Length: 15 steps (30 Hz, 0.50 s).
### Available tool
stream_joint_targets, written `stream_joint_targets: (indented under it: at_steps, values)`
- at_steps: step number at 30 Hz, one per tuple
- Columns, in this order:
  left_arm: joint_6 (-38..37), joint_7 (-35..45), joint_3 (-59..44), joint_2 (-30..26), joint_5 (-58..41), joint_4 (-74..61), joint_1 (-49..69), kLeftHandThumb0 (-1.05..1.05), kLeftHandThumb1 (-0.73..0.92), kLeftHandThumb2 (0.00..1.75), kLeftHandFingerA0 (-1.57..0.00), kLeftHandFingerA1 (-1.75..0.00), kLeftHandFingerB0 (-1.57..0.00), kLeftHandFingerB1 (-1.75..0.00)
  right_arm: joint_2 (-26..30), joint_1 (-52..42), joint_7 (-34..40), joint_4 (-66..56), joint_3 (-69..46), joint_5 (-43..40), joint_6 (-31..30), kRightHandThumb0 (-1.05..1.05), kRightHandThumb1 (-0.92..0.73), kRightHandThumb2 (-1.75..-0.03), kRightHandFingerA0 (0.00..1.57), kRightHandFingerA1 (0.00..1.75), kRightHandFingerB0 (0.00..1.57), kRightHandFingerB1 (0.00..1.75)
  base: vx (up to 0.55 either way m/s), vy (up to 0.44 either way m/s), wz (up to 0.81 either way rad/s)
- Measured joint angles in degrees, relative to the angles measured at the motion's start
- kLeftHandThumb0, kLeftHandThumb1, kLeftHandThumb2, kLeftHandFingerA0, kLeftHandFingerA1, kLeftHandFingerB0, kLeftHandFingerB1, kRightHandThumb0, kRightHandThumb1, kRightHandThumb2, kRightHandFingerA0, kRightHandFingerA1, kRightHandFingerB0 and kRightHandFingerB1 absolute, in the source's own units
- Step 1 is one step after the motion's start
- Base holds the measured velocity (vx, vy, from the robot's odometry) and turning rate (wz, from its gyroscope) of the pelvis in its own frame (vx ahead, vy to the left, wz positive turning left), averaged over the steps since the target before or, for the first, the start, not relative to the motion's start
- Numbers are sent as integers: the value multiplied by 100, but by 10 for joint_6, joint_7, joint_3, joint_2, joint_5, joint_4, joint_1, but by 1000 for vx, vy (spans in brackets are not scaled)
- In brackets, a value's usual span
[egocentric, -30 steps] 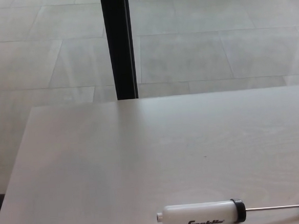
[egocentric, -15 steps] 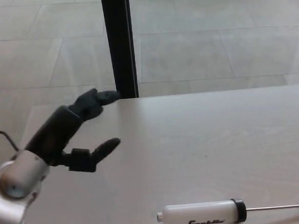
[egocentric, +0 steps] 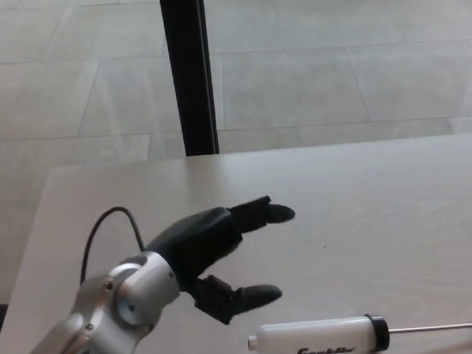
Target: The robot uses its left hand to lift the air pump kept on the middle of the desk and use the right hand to compress the handle
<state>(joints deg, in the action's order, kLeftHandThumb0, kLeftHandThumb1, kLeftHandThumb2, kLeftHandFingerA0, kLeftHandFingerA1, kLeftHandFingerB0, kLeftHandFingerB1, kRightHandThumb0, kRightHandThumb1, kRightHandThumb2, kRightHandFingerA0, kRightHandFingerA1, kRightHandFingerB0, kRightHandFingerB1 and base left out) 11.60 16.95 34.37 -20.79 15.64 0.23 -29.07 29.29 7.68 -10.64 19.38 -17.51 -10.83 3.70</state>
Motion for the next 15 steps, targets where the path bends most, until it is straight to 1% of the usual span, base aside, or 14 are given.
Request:
stream_joint_targets:
  at_steps: [1,3,4,5,7,8,12,13,14,15]
  values:
    - [6,2,14,5,10,0,-2,-96,60,101,-1,-32,-9,-36,0,1,0,0,2,1,0,-79,-92,-72,35,48,35,36,0,0,0]
    - [19,7,41,14,28,0,-7,-96,60,101,-1,-32,-9,-36,0,3,0,0,6,3,0,-79,-92,-72,35,48,35,36,0,0,0]
    - [24,9,52,17,35,0,-9,-92,76,63,0,-37,-11,-32,0,4,0,0,8,4,0,-79,-92,-69,35,49,36,36,0,0,0]
    - [32,11,66,23,44,1,-12,-92,60,103,0,-30,-14,-35,0,6,0,0,10,5,0,-79,-92,-69,35,49,36,36,0,0,0]
    - [45,17,92,34,61,2,-18,-92,60,103,0,-29,-12,-35,-1,9,1,0,13,7,0,-78,-92,-69,35,50,36,36,0,0,0]
    - [50,19,101,37,68,2,-21,-93,75,64,0,-32,-11,-30,-1,11,1,0,14,8,0,-78,-92,-71,34,48,36,36,0,0,0]
    - [80,33,141,54,103,2,-36,-87,76,64,0,-29,-10,-31,-1,16,2,0,16,13,0,-79,-92,-72,35,48,36,35,0,0,0]
    - [88,36,149,57,111,2,-39,-98,66,104,0,-24,-10,-32,-1,17,2,0,16,14,0,-77,-92,-70,36,48,37,35,0,0,0]
    - [97,39,159,60,121,1,-42,-87,77,64,0,-29,-8,-30,-2,18,3,0,17,15,0,-77,-92,-70,36,48,37,35,0,0,0]
    - [103,42,165,62,127,1,-43,-87,77,63,0,-30,-9,-31,-2,18,3,-1,17,16,0,-78,-92,-72,36,49,37,35,0,0,0]
